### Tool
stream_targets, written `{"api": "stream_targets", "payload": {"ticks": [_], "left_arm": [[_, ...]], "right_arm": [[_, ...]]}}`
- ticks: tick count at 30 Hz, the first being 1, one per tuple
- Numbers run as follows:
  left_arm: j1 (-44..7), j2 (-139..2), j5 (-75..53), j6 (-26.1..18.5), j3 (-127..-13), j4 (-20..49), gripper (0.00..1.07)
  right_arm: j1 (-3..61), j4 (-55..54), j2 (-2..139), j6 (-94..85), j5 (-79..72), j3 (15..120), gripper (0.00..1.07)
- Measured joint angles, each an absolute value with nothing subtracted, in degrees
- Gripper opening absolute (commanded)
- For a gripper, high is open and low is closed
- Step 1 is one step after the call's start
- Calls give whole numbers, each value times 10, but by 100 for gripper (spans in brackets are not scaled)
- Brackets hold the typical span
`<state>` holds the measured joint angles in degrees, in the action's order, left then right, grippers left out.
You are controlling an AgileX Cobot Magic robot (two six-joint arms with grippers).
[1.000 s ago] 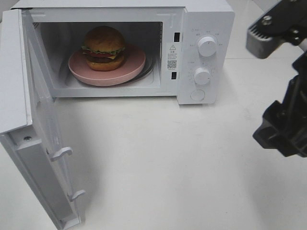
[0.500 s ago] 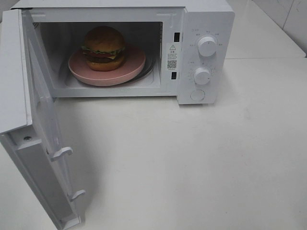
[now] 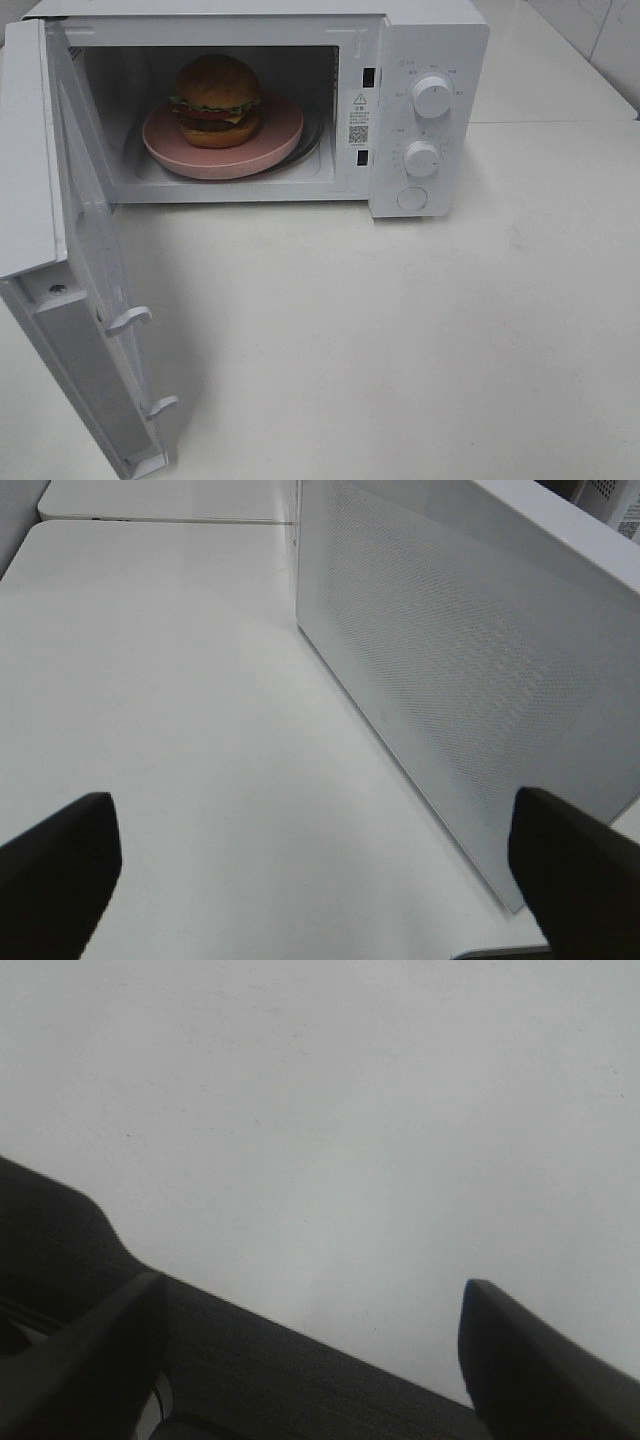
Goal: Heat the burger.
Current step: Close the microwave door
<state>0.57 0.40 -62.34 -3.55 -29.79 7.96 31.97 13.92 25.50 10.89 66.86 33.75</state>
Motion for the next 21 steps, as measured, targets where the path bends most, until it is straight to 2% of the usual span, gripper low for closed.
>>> {"api": "stream_targets", "payload": {"ticks": [9,21], "left_arm": [[6,4,-623,-36,-298,80,98],[6,4,-623,-36,-298,80,98]], "right_arm": [[202,112,133,91,665,315,76],[117,60,27,78,627,311,76]]}}
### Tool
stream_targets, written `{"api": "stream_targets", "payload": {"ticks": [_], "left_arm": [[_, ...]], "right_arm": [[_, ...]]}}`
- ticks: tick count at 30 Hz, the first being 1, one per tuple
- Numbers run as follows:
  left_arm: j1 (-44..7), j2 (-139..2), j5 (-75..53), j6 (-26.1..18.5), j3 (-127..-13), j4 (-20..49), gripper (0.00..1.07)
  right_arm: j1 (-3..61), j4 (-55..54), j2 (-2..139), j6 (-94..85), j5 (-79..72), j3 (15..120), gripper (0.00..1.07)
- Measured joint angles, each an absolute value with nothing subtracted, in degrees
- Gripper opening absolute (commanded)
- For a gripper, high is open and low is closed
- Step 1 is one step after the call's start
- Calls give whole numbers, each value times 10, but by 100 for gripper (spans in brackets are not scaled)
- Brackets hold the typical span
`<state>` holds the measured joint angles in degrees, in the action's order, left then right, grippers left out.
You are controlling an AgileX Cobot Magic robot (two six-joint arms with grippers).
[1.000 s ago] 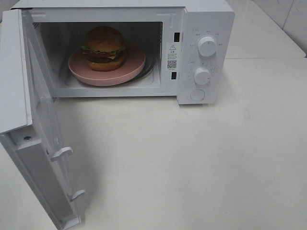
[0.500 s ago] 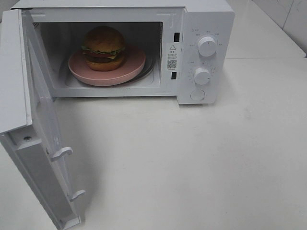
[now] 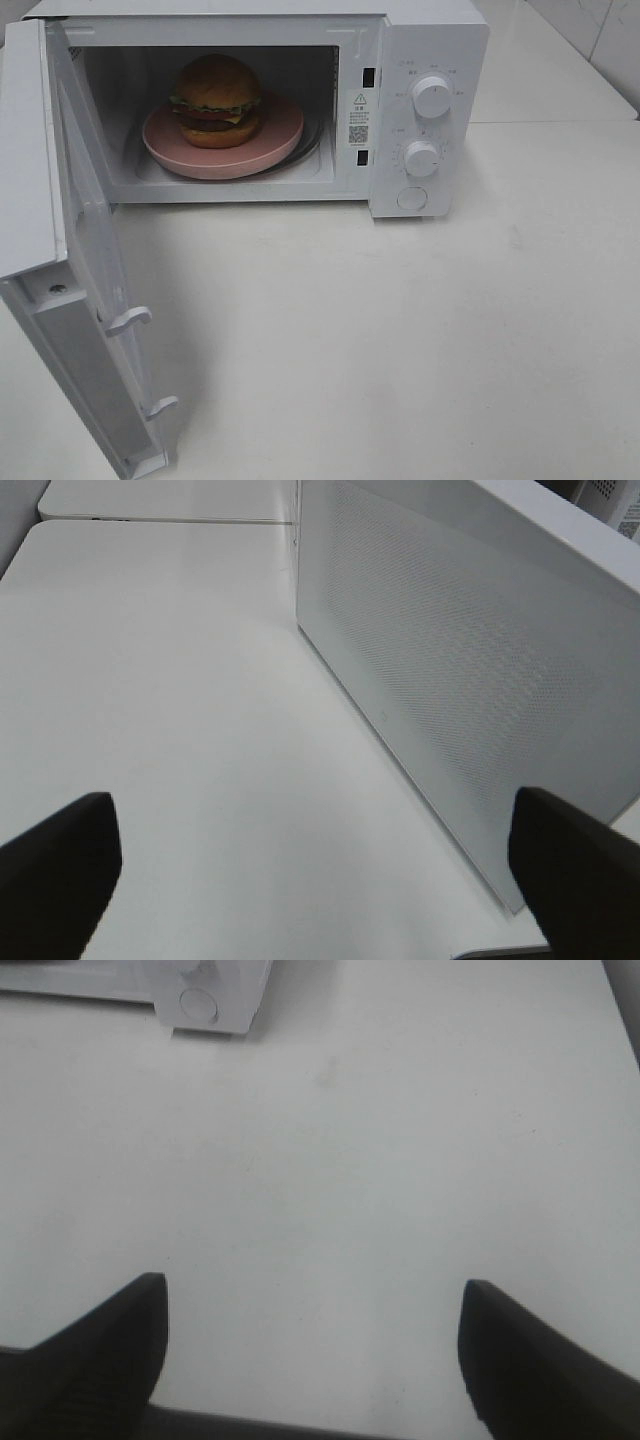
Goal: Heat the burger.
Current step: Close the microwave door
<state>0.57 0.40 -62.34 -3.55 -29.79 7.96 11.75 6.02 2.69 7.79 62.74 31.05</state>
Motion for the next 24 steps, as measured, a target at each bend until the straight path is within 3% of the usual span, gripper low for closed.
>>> {"api": "stream_targets", "payload": {"ticks": [7,24], "left_arm": [[6,4,-623,-36,-298,80,98],[6,4,-623,-36,-298,80,98]], "right_arm": [[70,50,-2,69,580,288,76],[58,48,-2,61,578,287,76]]}}
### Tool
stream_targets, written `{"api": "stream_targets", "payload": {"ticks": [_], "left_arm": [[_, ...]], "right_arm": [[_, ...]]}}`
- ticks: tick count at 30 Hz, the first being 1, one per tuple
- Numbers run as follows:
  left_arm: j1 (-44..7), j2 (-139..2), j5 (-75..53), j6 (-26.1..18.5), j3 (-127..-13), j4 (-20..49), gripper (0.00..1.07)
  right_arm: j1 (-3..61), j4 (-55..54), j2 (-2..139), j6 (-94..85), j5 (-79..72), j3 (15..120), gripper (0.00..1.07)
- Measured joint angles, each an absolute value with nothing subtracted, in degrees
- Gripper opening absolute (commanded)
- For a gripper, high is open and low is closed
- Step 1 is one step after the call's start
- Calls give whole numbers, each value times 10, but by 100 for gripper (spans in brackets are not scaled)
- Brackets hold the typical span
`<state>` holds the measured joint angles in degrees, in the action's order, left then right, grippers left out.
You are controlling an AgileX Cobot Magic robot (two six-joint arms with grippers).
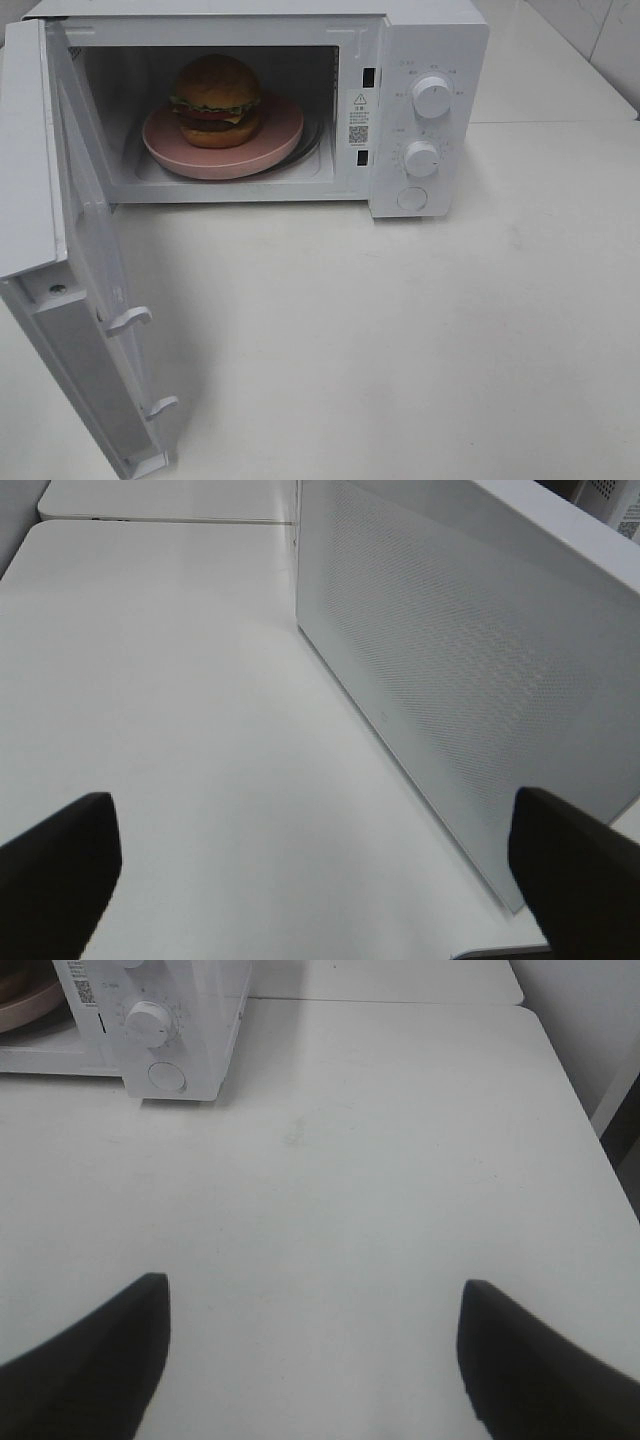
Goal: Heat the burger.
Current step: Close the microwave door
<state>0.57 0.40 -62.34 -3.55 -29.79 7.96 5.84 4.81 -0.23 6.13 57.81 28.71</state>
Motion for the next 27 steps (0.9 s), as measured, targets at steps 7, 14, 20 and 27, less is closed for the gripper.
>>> {"api": "stream_targets", "payload": {"ticks": [7,14,20,27], "left_arm": [[6,4,-623,-36,-298,80,98],[6,4,-623,-36,-298,80,98],[6,4,-623,-36,-298,80,98],[6,4,-623,-36,-298,80,98]], "right_arm": [[58,48,-2,61,578,287,76],[58,48,-2,61,578,287,76],[58,48,-2,61,578,287,76],[58,48,-2,61,578,287,76]]}}
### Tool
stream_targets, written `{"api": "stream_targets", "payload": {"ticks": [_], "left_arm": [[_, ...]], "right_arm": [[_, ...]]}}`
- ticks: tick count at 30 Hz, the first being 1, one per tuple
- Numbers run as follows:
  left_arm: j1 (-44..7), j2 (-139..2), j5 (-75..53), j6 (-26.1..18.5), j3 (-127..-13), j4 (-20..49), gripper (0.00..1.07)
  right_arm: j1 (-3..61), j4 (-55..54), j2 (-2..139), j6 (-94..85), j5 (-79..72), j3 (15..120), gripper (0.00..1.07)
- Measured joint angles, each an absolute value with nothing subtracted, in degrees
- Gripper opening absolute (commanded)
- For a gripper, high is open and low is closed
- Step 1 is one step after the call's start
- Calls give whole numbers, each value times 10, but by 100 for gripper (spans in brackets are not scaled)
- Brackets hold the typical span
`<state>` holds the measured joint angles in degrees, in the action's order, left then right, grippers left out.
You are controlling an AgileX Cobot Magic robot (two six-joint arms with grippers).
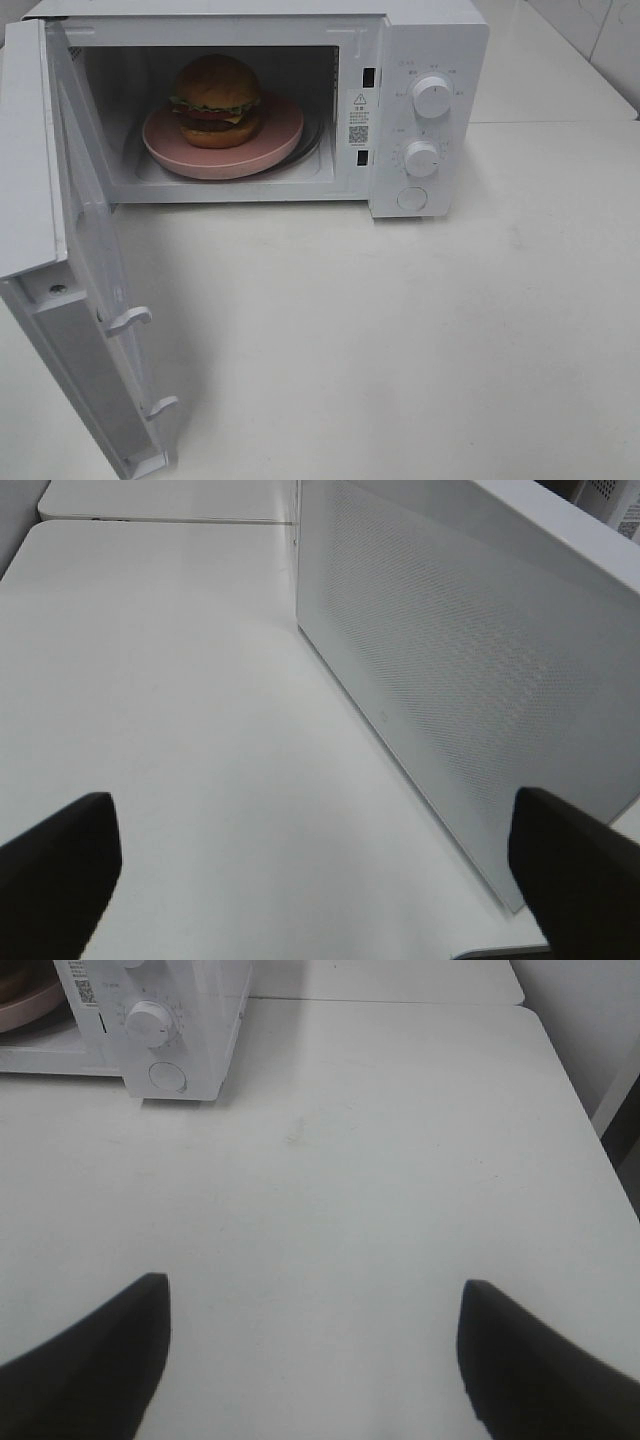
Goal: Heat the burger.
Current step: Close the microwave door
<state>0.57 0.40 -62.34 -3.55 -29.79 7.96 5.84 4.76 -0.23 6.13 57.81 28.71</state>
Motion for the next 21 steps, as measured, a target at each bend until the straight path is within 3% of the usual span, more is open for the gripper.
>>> {"api": "stream_targets", "payload": {"ticks": [10,17,18,19,20,21], "left_arm": [[6,4,-621,-36,-299,69,97],[6,-71,-560,-36,-324,57,67],[6,-83,-557,-36,-324,56,51],[6,-83,-557,-36,-324,56,51],[6,-112,-547,-36,-324,54,34],[6,-112,-547,-36,-324,54,34]], "right_arm": [[58,46,-2,61,578,287,76],[58,45,-2,61,578,287,76],[58,45,-2,61,578,287,76],[58,45,-2,61,578,287,76],[58,45,-2,61,578,287,76],[58,45,-2,61,578,287,76]]}}
